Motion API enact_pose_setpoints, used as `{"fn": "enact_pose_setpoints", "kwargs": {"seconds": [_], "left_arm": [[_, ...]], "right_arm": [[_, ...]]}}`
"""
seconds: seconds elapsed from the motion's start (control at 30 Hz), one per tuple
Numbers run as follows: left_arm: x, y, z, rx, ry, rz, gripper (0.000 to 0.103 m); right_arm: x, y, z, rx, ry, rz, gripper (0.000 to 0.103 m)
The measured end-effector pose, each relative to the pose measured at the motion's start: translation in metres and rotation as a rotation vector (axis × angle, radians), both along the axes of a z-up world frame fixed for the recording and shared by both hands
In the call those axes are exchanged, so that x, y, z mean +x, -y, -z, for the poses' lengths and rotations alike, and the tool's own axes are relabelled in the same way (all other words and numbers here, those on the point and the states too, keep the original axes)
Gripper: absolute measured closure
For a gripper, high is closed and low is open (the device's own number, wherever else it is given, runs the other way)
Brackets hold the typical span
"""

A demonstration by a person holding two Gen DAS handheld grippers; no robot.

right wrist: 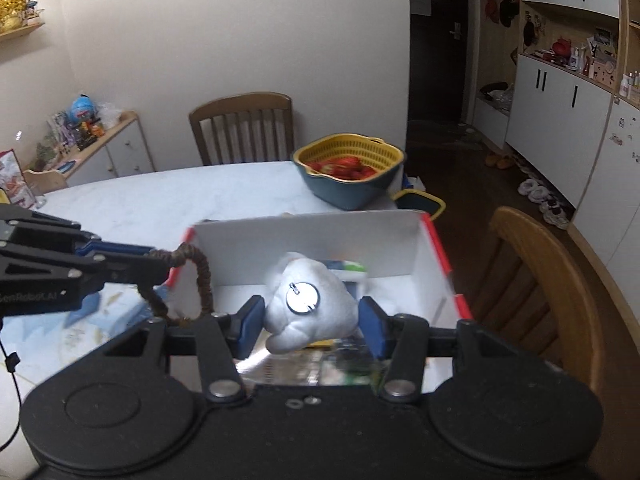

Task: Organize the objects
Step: 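Carry the bracelet and white figure with both tools over the shoebox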

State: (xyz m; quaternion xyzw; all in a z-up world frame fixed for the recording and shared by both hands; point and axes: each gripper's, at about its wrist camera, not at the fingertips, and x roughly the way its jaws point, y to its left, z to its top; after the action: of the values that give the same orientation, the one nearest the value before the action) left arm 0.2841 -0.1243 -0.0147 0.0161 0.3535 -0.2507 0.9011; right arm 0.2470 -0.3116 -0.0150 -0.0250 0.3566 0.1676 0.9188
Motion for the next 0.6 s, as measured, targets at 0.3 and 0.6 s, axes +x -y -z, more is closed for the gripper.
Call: {"fn": "enact_pose_setpoints", "kwargs": {"seconds": [0.3,0.6], "left_arm": [[0.027,0.037,0.026,0.001,-0.078,0.018,0.094],[0.049,0.054,0.047,-0.009,-0.152,0.01,0.094]], "right_arm": [[0.045,0.016,0.023,-0.04,-0.035,0.001,0.053],[0.081,0.009,0.048,-0.048,-0.093,-0.035,0.053]]}}
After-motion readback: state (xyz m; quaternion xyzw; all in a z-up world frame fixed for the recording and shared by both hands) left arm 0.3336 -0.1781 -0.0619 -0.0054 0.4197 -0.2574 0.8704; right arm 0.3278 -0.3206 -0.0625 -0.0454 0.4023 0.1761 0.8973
